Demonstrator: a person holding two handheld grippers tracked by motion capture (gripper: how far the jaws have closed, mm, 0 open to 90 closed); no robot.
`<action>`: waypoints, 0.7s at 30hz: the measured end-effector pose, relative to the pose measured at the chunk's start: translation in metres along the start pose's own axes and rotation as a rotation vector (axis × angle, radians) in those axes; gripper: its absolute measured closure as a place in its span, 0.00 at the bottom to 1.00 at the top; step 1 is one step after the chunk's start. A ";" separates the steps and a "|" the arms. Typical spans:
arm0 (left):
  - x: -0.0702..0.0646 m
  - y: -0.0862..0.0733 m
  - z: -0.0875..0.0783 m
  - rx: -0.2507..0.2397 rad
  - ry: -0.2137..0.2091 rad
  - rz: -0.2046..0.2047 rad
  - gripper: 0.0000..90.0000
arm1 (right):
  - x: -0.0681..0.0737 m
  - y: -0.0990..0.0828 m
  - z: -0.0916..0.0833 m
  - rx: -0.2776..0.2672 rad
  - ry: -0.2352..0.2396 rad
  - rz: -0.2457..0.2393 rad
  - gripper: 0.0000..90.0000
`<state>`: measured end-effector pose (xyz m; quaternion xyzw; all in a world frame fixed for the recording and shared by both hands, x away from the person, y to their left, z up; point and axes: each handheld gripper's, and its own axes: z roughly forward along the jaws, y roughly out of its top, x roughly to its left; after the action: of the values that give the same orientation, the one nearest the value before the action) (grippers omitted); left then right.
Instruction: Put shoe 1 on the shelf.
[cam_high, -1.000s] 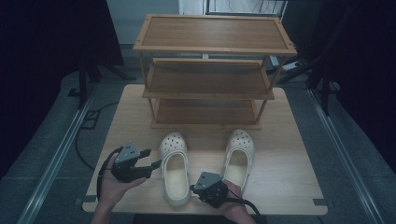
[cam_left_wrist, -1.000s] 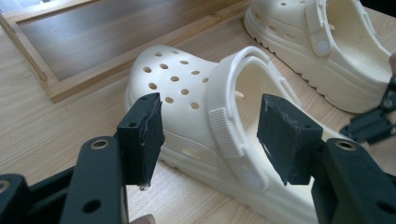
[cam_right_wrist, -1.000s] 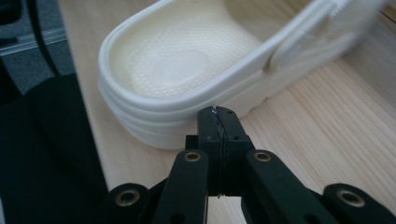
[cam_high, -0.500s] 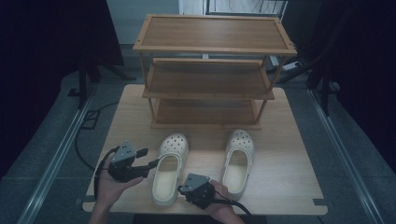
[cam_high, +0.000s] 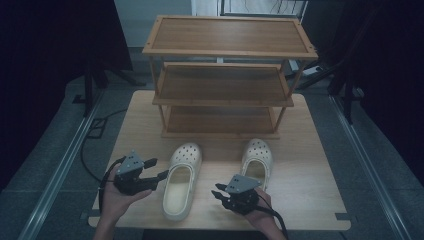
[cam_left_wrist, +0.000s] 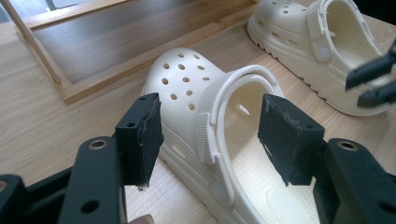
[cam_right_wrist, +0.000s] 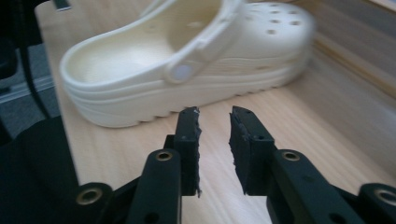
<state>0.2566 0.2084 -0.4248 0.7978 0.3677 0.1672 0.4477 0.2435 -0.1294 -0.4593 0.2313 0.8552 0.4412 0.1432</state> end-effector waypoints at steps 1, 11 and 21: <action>0.000 0.000 0.001 0.001 -0.002 0.002 0.44 | -0.003 -0.001 -0.003 -0.005 -0.007 0.009 0.78; -0.007 0.020 -0.005 0.012 -0.074 0.108 0.44 | -0.015 -0.004 -0.015 -0.020 -0.025 0.051 0.75; -0.004 0.033 0.000 0.068 -0.143 0.256 0.43 | -0.015 -0.006 -0.016 -0.005 -0.033 0.061 0.74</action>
<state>0.2681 0.1946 -0.3972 0.8628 0.2353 0.1531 0.4205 0.2474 -0.1516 -0.4542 0.2642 0.8442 0.4436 0.1441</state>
